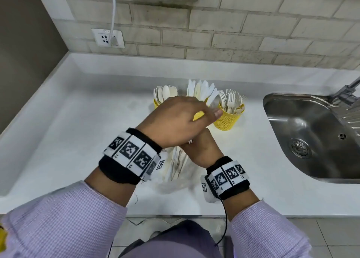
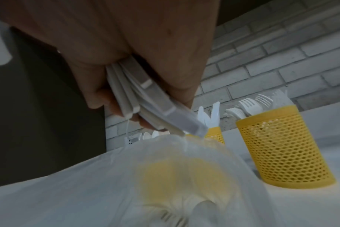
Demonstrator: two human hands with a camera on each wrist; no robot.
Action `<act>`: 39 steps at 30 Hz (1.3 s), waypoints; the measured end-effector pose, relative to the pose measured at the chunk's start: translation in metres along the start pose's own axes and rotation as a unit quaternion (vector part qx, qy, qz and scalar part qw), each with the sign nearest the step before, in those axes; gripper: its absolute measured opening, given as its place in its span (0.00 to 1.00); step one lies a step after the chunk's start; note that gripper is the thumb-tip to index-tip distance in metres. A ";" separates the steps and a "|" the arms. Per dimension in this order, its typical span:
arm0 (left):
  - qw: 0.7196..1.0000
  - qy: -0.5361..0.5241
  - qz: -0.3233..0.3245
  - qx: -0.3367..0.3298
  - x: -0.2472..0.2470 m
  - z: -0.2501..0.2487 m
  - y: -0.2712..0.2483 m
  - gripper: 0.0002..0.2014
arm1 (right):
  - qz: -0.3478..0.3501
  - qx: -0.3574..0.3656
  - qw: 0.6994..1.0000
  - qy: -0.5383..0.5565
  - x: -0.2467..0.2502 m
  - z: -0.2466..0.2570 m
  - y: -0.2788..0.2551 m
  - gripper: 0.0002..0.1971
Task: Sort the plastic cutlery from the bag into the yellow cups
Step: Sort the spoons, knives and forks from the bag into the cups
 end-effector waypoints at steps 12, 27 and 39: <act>0.590 -0.686 -0.274 0.327 -0.046 0.051 -0.041 0.31 | -0.092 0.044 0.938 0.332 0.044 0.057 -0.008 0.13; 0.744 -0.575 -0.286 0.186 -0.025 0.048 -0.056 0.35 | -0.015 -0.056 0.963 0.263 0.005 0.058 -0.019 0.11; 0.903 -0.364 -0.213 0.079 -0.004 0.025 -0.059 0.14 | 0.098 0.002 0.977 0.189 -0.001 0.056 -0.011 0.14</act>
Point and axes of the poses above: each hand's wrist, its own y-axis towards the middle knuckle, its own x-axis out of the back of the hand, z = x × y, the point moved 5 cm from there along y, towards the middle knuckle, and after that the axes turned 12 degrees about -x, right-handed, at the moved point
